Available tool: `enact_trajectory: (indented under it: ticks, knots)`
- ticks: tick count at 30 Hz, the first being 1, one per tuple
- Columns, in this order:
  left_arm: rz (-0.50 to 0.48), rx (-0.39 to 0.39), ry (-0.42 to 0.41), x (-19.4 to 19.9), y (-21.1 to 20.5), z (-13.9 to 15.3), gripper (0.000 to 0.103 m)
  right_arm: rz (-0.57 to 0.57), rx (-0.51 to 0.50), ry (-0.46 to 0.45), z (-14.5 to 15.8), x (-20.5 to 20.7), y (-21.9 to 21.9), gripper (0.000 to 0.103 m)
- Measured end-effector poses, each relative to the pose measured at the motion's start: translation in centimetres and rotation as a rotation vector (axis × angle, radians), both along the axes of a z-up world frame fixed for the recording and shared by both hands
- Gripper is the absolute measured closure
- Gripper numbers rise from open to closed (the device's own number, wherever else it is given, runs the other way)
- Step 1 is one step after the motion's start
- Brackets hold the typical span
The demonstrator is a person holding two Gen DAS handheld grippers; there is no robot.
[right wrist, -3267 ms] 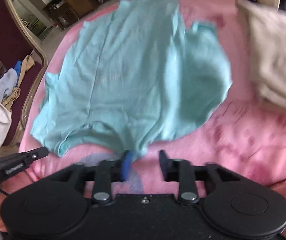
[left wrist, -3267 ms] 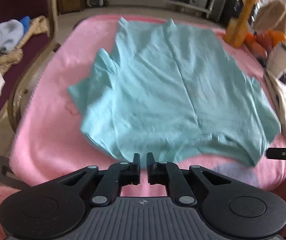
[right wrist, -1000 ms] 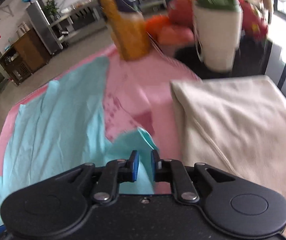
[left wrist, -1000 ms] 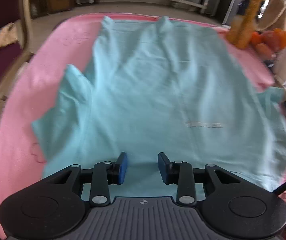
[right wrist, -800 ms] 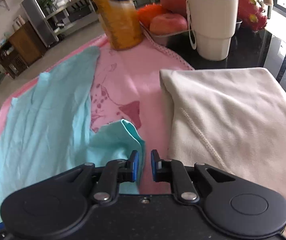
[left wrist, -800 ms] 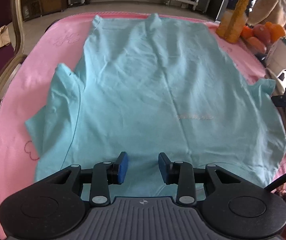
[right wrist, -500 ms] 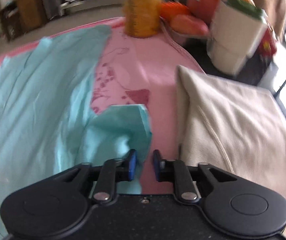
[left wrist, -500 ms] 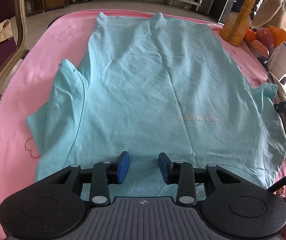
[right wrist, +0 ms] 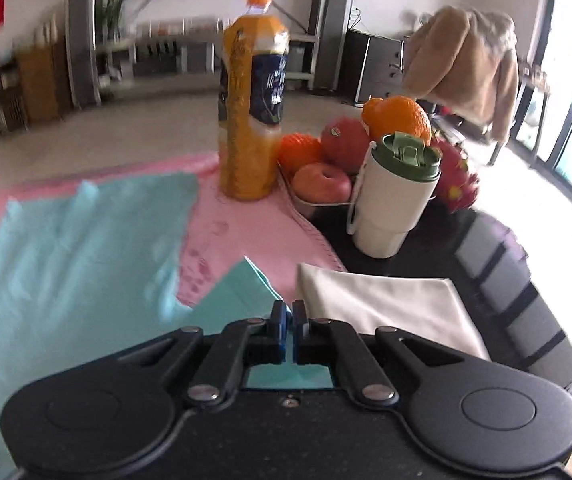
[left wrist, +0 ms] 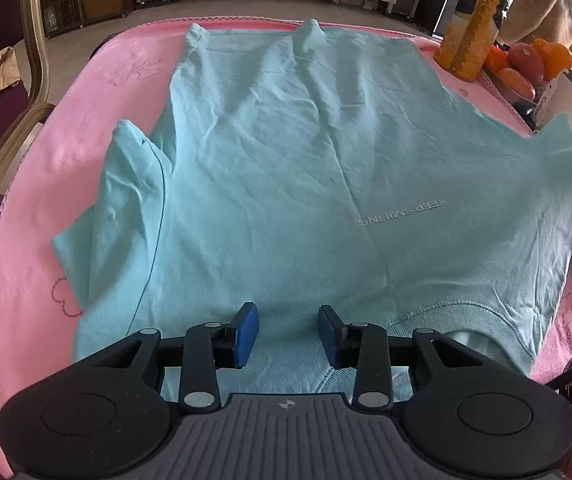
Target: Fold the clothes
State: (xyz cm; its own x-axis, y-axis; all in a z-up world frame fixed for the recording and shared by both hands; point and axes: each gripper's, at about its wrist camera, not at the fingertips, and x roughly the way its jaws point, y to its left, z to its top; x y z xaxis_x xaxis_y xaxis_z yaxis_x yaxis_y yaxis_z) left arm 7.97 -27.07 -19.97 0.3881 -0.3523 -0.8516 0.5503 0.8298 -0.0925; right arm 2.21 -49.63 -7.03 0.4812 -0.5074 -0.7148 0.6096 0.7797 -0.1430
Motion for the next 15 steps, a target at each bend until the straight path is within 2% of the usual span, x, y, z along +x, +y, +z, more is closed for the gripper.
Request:
enact_trajectory:
  ticks: [2,4,6,7,9,12,13,15]
  knots:
    - [-0.006,0.01,-0.01,-0.1,-0.1,-0.1,0.067,0.008,-0.016,0.074,-2.1,1.3,-0.5,0.1]
    - [-0.011,0.018,-0.019,-0.2,-0.3,-0.1,0.067,0.01,0.014,0.131,-4.4,2.6,-1.6,0.098]
    - [-0.014,0.023,-0.022,-0.3,-0.3,-0.2,0.067,-0.008,0.057,0.136,-5.8,2.5,-2.8,0.094]
    - [-0.012,0.02,-0.02,-0.2,-0.2,-0.1,0.067,-0.025,0.079,0.115,-6.0,1.9,-3.3,0.082]
    - [-0.008,0.015,-0.014,0.0,-0.2,-0.1,0.067,-0.055,0.133,0.023,-5.2,-0.4,-4.4,0.066]
    - [-0.011,0.013,-0.019,-0.1,-0.3,0.0,0.067,-0.112,0.239,-0.127,-4.4,-4.5,-6.4,0.065]
    - [-0.016,0.01,-0.024,-0.2,-0.3,0.1,0.071,-0.134,0.287,-0.17,-4.6,-5.9,-7.0,0.065]
    - [-0.073,-0.055,-0.053,-1.3,-0.2,1.2,0.074,-0.158,0.397,-0.212,-5.7,-7.7,-8.3,0.065]
